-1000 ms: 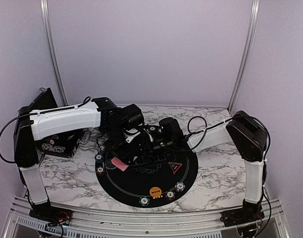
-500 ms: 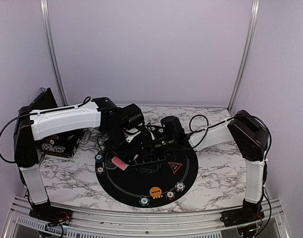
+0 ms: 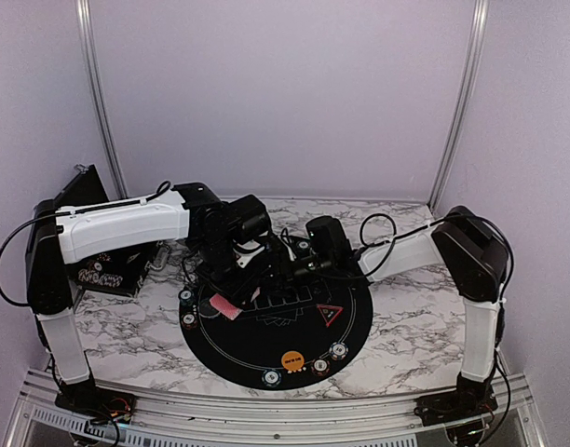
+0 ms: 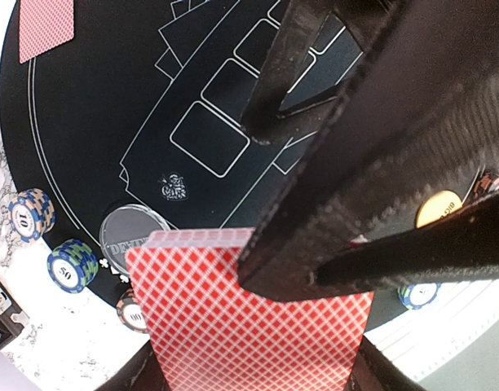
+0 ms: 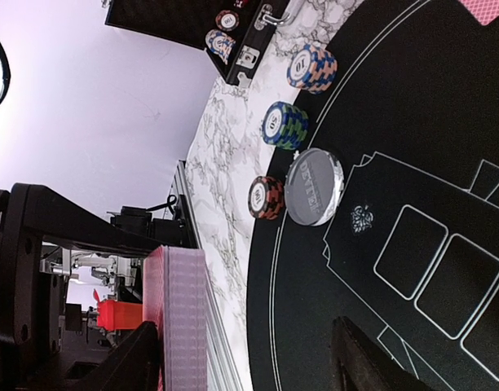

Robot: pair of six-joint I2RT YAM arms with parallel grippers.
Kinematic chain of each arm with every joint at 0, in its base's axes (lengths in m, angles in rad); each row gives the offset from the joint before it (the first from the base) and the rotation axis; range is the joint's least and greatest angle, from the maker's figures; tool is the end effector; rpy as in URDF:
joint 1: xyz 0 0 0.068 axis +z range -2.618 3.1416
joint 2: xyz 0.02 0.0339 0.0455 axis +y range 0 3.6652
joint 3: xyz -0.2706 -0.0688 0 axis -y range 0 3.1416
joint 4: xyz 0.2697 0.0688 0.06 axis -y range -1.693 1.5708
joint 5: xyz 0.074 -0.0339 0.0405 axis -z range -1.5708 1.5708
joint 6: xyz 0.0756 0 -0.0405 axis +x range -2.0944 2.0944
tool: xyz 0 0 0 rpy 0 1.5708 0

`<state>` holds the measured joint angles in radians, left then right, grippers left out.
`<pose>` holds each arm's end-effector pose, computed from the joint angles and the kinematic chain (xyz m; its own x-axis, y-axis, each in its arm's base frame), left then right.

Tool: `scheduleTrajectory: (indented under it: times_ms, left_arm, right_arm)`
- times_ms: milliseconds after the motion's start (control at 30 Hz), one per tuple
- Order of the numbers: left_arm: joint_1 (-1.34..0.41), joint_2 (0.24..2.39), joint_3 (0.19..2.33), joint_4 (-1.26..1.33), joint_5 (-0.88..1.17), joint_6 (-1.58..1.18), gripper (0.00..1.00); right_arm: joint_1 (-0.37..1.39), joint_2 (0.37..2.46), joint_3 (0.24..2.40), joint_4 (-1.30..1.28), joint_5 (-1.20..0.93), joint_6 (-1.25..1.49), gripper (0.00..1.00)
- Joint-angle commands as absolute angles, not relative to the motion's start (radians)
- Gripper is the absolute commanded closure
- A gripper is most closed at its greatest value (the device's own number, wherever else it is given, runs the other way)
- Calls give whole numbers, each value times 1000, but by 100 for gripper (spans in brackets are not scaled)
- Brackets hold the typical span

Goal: Distribute texas hold em gaming equipment
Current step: Pick up the poker card from the face-down deck piles.

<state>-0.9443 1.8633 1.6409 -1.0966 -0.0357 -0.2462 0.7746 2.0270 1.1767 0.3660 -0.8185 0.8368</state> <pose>0.2435 -0.3318 0.2268 -0.7467 0.6163 -0.2501 0.6417 0.7665 -0.0272 0.2998 0.3706 0.1348 -0.9207 -0.1911 -0.3404 -0.3824 0.2662 0.8848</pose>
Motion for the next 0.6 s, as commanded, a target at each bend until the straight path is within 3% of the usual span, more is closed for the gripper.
scheduleTrajectory:
  times_ms: [0, 167, 567]
  left_arm:
    - [-946, 1798, 1667, -1123, -40, -249, 48]
    - [-946, 1803, 1669, -1123, -37, -249, 48]
    - [-946, 1805, 1678, -1123, -38, -246, 48]
  right_arm:
    - [772, 1992, 1156, 394, -817, 866, 31]
    - [809, 1999, 1150, 494, -851, 927, 26]
    - [848, 2062, 1176, 514, -843, 954, 28]
